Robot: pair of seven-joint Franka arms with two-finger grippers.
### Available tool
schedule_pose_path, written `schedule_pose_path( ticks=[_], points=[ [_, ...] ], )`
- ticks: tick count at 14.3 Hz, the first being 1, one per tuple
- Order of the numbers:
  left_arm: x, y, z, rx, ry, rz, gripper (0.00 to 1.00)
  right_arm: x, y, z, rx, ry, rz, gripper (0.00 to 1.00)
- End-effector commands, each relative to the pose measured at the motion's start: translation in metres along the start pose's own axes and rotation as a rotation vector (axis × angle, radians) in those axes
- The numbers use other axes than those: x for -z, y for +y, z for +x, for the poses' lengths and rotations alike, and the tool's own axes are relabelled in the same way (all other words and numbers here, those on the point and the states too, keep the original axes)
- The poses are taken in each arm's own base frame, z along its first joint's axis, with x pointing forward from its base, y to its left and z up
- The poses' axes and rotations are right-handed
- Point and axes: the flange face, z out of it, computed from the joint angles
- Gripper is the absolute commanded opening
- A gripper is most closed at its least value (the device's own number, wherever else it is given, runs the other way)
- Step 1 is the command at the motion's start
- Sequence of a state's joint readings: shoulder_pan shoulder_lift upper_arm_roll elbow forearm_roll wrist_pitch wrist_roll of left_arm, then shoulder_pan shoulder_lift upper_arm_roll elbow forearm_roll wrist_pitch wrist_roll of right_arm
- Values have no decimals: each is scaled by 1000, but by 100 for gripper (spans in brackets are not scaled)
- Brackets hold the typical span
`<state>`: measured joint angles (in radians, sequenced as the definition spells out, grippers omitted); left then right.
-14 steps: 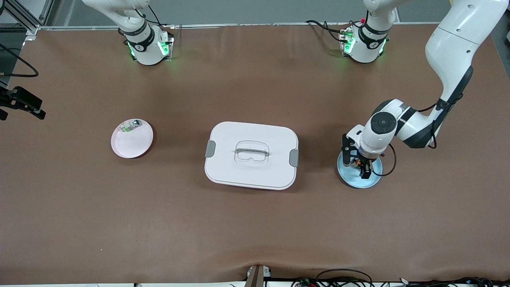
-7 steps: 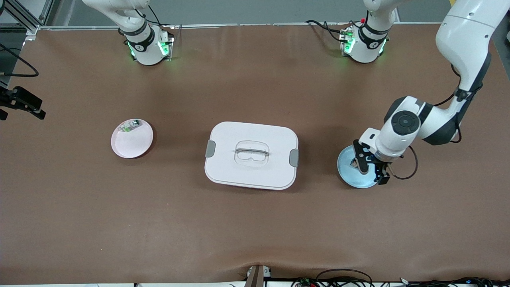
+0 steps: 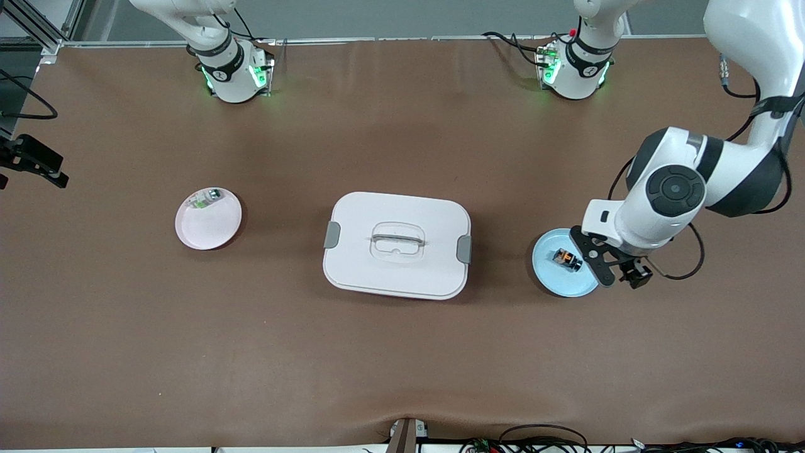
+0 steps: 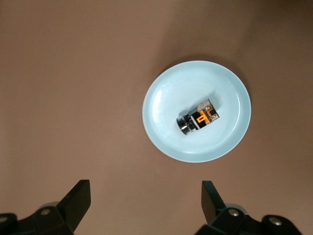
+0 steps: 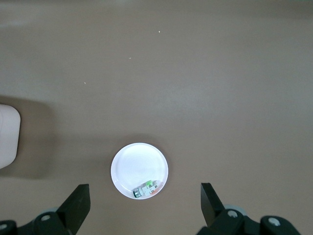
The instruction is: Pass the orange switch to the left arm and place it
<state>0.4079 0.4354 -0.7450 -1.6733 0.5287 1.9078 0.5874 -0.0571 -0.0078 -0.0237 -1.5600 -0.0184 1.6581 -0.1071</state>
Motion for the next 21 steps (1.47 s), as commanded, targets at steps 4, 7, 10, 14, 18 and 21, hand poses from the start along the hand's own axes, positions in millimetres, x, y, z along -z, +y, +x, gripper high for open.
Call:
schedule_pose_path(
  ticks=[4,7,10,14,18,21],
  points=[
    [77,-13,-23,421,-27,-42,100,4,0,3,3,-2,-6,100],
    [93,-13,-30,602,-19,-20,100,4,0,3,3,-2,-6,100],
    [110,-18,-31,765,32,-66,100,3,0,3,3,-2,-6,100],
    [139,-9,-45,868,43,-103,100,2,1,4,2,-4,-6,100],
    [165,-1,-71,951,41,-172,100,2,0,4,3,-4,-6,100],
    [184,15,-70,1022,40,-171,100,2,0,4,3,-4,-6,100]
  ],
)
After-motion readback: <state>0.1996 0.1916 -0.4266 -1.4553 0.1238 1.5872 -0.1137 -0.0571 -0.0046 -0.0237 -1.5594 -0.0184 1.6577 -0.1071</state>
